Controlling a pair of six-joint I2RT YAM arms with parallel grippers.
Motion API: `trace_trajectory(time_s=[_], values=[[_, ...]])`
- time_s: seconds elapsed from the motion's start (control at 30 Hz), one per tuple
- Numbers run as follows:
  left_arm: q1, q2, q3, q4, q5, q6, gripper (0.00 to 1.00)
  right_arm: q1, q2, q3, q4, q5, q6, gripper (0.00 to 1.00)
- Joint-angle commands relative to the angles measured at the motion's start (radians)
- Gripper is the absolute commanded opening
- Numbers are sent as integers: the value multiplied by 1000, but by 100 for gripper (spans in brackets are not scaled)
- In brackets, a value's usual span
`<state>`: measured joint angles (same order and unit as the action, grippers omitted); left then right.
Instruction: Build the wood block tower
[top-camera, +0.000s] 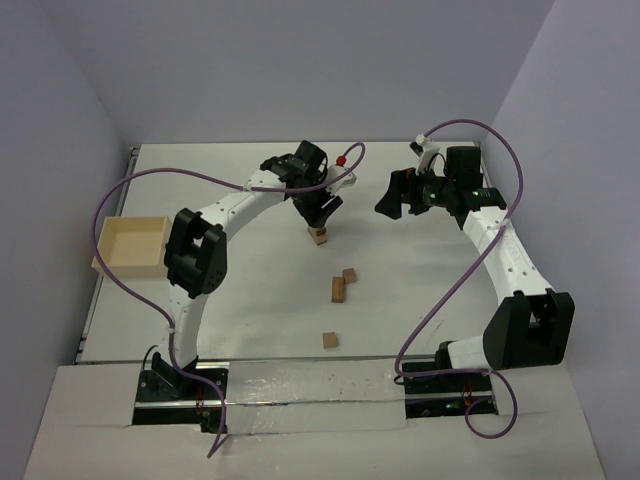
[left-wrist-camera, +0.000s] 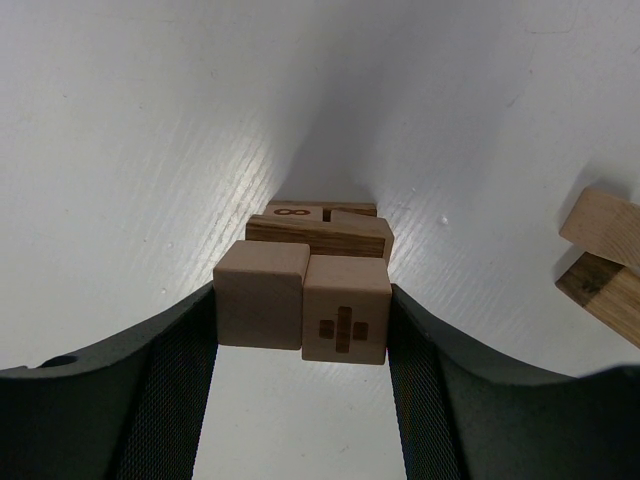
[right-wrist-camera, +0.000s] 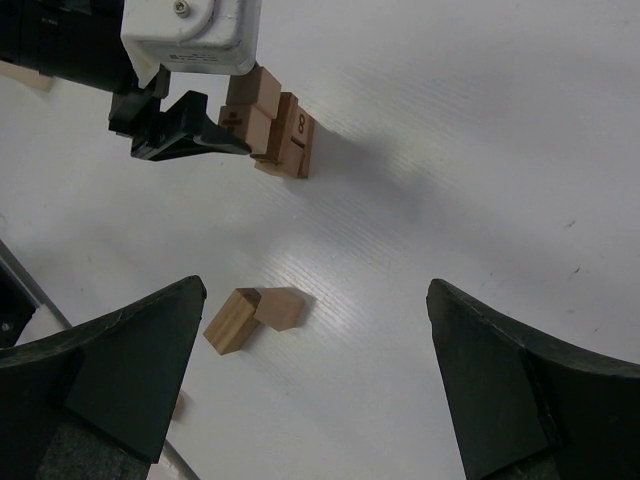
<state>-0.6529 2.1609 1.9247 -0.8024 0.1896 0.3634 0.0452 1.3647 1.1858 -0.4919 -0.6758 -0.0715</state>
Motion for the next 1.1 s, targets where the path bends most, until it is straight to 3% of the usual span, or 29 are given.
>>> trace_trajectory(time_s=[0.0, 0.4, 1.07], values=[[-10, 17, 8, 41, -6, 14, 26, -7, 2, 50, 21, -15, 2, 100], [-11, 25, 10, 49, -12, 13, 34, -6, 4, 52, 21, -19, 2, 100], [-16, 19, 9, 52, -10, 14, 38, -7, 10, 54, 16, -32, 2, 100]])
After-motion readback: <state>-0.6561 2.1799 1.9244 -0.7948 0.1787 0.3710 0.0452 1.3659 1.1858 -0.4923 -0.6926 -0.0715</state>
